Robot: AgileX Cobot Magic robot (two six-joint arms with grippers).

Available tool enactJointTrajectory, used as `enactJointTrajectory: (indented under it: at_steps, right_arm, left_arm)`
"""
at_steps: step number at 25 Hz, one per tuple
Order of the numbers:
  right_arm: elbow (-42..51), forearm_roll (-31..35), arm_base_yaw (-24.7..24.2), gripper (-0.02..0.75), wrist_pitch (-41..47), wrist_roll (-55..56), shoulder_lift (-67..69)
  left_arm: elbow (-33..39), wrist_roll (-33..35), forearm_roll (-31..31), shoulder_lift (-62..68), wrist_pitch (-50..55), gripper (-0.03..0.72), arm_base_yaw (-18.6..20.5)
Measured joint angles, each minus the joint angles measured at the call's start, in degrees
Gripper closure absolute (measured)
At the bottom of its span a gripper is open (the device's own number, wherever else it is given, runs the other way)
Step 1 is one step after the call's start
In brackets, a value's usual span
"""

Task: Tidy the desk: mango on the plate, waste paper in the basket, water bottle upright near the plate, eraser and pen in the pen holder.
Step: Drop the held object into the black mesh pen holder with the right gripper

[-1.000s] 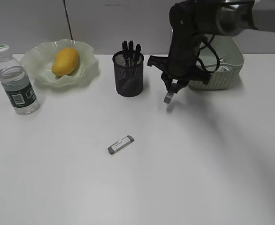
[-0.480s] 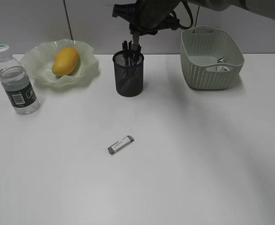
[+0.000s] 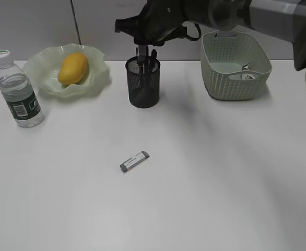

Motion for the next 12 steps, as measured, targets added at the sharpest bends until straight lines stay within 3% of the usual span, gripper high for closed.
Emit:
enactJointTrajectory:
  at_steps: [8, 12]
  right_arm:
    - [0.05, 2.10, 0.38, 0.418, -0.01, -0.06, 1.65]
    - [-0.61, 2.87, 0.38, 0.388, 2.91, -2.20, 1.65]
  left_arm:
    - [0.00, 0.00, 0.00, 0.00, 0.00, 0.284, 0.00]
    - [0.00, 0.00, 0.00, 0.00, 0.00, 0.284, 0.00]
